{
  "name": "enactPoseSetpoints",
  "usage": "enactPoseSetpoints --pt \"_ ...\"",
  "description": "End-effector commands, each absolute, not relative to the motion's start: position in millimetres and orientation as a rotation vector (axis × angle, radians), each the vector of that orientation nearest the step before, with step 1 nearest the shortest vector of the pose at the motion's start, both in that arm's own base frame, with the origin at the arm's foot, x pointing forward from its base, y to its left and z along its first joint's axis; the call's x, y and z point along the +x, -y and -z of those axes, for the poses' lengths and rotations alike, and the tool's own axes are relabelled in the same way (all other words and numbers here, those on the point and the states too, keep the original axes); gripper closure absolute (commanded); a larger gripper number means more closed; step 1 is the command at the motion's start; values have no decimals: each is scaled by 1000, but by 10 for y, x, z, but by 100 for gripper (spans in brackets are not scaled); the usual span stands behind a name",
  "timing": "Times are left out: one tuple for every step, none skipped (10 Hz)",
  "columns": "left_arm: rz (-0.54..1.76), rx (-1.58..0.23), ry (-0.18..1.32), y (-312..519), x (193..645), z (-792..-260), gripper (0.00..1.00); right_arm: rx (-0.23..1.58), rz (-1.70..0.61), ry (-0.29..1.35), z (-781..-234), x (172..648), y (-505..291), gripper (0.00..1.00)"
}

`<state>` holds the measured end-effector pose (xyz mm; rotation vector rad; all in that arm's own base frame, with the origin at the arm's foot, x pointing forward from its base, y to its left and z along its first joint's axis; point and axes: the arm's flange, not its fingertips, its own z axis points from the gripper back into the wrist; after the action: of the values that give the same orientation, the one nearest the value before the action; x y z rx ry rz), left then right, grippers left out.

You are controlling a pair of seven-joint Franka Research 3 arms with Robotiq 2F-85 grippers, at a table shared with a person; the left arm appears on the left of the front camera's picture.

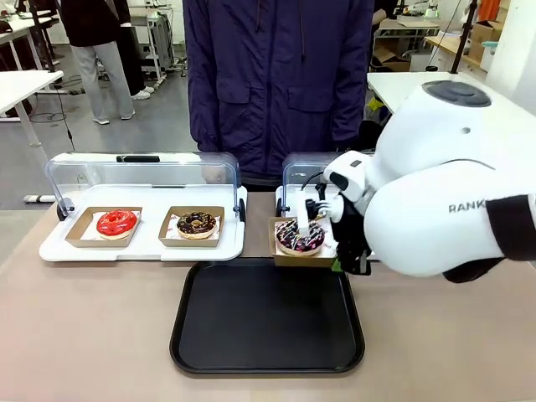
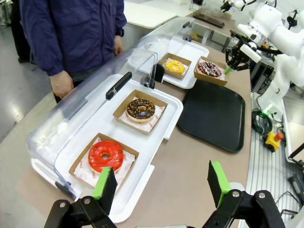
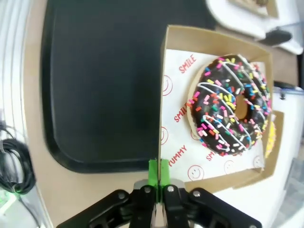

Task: Move the fourth donut from the left to the tray.
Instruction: Pick up the Paper togo box containing the Donut indicated by the person and place it on the Handle tray.

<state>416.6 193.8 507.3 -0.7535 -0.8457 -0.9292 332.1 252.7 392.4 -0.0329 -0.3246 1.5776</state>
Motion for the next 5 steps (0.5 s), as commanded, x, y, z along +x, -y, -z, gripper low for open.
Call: enactPoseSetpoints --pt "935 -759 846 -1931 4161 -5100 0 -52 -1566 330 -3707 3041 -2624 98" --pt "935 -759 846 -1931 4161 -5100 0 -32 -1573 324 -3625 2946 -2746 98" --pt "935 -759 846 -1931 4161 -5100 0 -28 -1568 327 -3561 2927 -2818 98" --pt "935 -759 846 -1931 4161 -5100 0 -12 -1561 328 -3499 2905 -2882 98" --pt "935 -759 846 -1931 4161 -5100 0 -13 -1559 328 -3438 2865 -2923 98"
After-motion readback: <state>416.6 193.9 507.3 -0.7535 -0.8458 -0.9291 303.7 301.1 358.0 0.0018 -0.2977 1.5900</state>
